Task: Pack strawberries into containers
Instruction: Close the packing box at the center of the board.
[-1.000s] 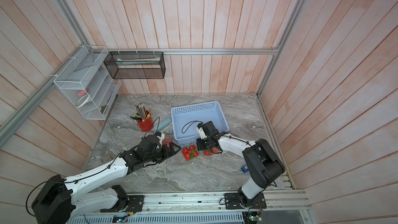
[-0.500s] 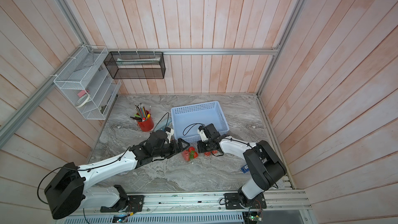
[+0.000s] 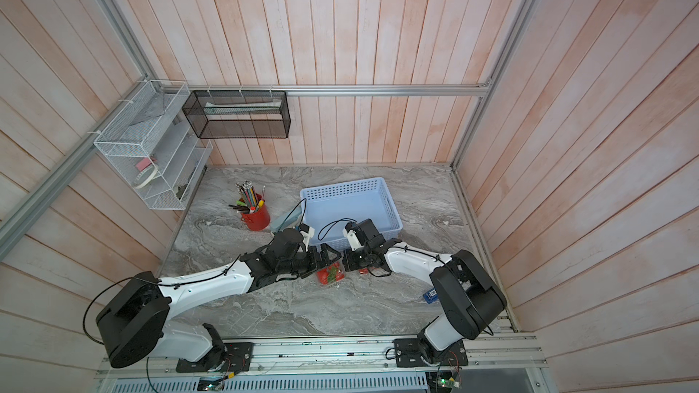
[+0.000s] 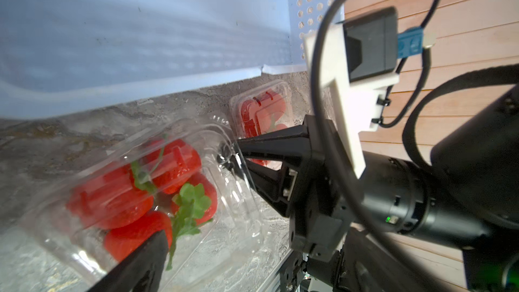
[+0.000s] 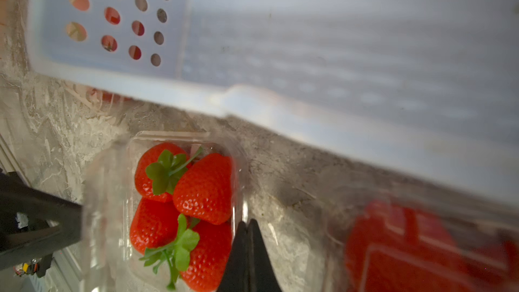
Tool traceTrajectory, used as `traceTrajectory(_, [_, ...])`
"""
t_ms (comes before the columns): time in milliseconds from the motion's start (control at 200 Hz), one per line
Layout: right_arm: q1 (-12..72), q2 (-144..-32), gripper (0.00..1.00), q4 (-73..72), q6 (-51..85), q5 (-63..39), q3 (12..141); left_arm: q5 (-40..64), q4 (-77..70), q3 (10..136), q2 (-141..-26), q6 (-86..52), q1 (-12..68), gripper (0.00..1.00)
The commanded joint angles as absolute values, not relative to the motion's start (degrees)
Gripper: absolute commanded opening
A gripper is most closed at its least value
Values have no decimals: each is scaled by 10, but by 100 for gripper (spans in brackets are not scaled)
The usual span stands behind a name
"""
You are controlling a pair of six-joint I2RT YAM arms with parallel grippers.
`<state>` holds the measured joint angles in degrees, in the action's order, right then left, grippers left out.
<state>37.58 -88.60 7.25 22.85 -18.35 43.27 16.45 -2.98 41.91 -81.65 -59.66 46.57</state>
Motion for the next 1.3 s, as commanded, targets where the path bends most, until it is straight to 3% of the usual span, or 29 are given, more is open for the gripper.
traceTrajectory(0, [388, -869, 1, 63, 251, -199, 418, 159, -40, 426, -816, -596, 468, 100])
traceTrajectory(295, [413, -839, 2, 56, 283, -211, 398, 160, -36, 417, -821, -592, 468, 100])
traceTrajectory(505, [381, -802, 3, 70, 270, -199, 380, 159, -47, 389, -823, -597, 467, 100])
traceTrajectory(575, [369, -797, 7, 58, 270, -217, 380, 160, -55, 385, -827, -599, 468, 100])
traceTrajectory(700, [363, -804, 25, 26, 273, -238, 383, 158, -59, 384, -829, -598, 467, 100])
traceTrajectory(865, [362, -843, 35, -27, 280, -281, 388, 159, -62, 390, -832, -593, 464, 100])
traceTrajectory(1160, [353, -895, 48, -65, 284, -313, 391, 171, -74, 383, -846, -595, 460, 100])
traceTrajectory(1295, [350, -913, 49, -81, 290, -325, 394, 173, -77, 383, -852, -596, 459, 100])
